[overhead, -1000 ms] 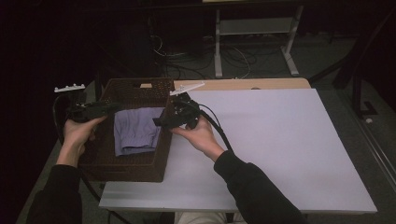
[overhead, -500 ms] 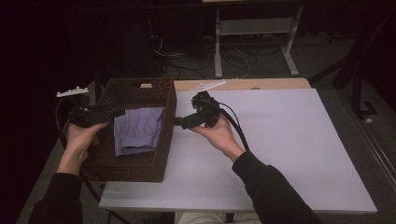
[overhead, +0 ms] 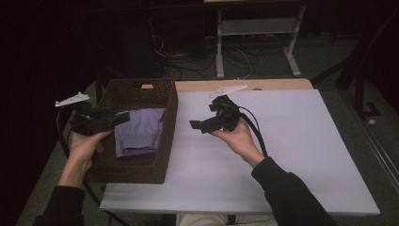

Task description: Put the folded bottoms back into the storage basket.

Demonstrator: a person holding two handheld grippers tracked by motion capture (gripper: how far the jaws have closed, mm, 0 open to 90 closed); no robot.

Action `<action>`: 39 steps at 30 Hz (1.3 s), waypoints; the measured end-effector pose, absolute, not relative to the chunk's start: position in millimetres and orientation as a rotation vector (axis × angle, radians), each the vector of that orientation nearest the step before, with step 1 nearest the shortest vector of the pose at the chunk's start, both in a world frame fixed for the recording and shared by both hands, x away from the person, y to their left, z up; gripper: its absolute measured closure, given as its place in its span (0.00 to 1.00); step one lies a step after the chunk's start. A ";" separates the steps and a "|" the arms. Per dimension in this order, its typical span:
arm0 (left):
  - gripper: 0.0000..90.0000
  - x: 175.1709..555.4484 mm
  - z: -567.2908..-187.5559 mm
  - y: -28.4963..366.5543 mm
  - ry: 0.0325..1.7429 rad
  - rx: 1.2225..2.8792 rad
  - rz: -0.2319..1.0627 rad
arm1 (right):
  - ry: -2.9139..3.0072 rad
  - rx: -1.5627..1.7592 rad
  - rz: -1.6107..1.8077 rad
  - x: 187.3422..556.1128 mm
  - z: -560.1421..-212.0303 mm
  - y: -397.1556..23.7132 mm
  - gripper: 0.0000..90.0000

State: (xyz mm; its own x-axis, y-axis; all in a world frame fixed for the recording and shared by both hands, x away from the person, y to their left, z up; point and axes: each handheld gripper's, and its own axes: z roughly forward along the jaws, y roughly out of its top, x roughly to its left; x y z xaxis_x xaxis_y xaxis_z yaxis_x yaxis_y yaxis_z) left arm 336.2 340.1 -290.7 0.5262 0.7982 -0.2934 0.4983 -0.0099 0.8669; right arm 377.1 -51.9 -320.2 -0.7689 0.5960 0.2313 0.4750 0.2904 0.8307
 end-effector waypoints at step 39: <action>0.00 307.6 -307.7 285.5 0.954 1.714 0.324 | 2.321 1.144 1.479 328.9 -355.1 -166.8 0.00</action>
State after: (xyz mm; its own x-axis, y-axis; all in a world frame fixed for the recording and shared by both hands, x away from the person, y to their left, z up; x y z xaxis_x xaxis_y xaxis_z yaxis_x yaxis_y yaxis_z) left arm 307.6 285.5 -307.7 0.6392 0.7302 -0.2413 0.4321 -0.0815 0.8982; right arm 328.9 -166.8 -355.1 -0.6945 0.6732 0.2539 0.5145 0.2180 0.8293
